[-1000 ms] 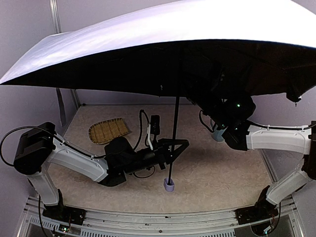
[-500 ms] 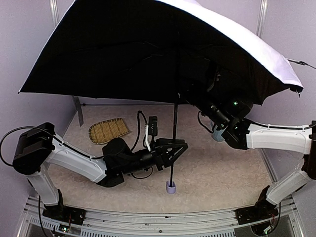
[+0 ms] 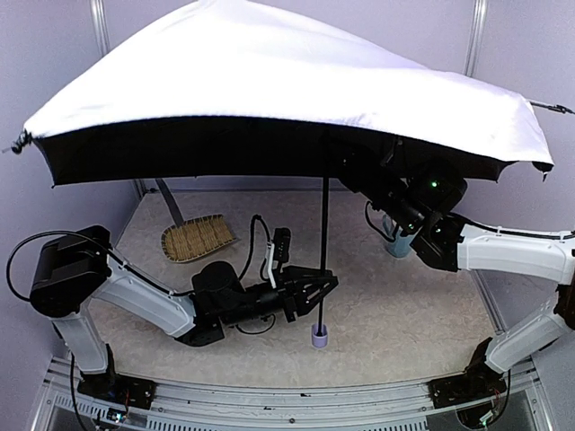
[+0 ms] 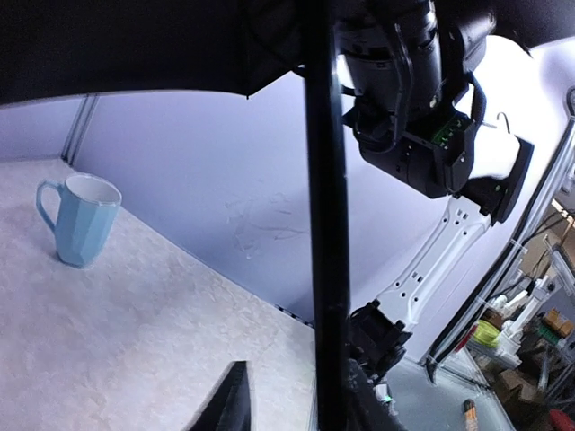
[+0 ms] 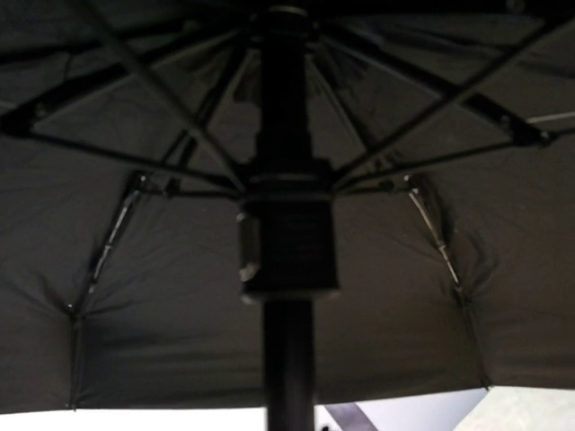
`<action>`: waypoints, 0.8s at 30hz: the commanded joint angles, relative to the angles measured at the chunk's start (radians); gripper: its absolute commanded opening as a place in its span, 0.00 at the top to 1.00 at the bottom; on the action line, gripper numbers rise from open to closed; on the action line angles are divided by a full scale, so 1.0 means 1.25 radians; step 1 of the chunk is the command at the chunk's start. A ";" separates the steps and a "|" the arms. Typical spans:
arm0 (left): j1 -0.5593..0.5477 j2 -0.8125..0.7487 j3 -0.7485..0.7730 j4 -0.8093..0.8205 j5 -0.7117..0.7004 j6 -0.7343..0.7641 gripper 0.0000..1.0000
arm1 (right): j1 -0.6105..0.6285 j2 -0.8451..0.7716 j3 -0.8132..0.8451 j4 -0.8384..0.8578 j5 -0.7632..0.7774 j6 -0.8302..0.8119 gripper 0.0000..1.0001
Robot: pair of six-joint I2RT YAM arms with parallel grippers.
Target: Put away the umbrella
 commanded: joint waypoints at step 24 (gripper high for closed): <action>-0.047 0.031 0.052 0.043 -0.038 0.061 1.00 | -0.024 0.127 0.095 0.284 0.053 0.005 0.60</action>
